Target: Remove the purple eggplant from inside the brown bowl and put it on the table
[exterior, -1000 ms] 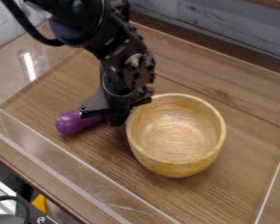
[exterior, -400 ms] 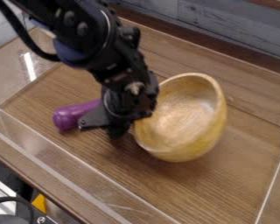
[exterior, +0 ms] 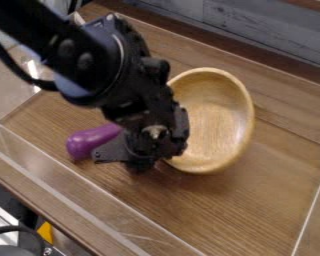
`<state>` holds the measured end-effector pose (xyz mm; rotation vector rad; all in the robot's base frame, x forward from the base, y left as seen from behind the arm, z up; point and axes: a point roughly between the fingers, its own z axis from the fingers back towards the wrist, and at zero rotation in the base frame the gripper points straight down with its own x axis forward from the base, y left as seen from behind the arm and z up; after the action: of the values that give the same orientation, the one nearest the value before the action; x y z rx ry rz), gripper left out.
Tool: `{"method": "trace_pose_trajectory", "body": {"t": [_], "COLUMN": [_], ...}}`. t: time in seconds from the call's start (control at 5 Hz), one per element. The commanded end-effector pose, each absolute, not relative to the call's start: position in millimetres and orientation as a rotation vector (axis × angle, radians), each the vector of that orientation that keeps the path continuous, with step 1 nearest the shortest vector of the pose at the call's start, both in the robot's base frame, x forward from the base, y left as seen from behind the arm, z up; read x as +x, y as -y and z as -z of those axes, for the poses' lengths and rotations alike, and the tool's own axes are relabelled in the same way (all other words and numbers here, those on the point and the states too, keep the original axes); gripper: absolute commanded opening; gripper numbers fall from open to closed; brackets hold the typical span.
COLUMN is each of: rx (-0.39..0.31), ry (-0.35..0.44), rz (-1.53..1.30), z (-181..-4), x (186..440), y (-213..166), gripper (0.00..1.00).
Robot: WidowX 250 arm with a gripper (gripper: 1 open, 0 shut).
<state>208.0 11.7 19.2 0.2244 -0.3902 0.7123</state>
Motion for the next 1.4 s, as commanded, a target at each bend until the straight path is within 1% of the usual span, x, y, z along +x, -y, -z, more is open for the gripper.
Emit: {"method": "trace_pose_trajectory", "body": {"t": [0.0, 0.4, 0.8, 1.0, 1.2], "rx": [0.221, 0.232, 0.241, 0.245, 0.262], "ry": [0.413, 0.429, 0.456, 0.467, 0.469], "rz": [-0.666, -0.615, -0.622, -0.613, -0.6], "z": [-23.5, -33.6, -29.5, -33.7, -35.0], "x": [204, 199, 201, 203, 203], "y": [-8, 15, 21, 18, 21], "gripper": [0.0, 0.0, 0.0, 0.0, 1.0]}}
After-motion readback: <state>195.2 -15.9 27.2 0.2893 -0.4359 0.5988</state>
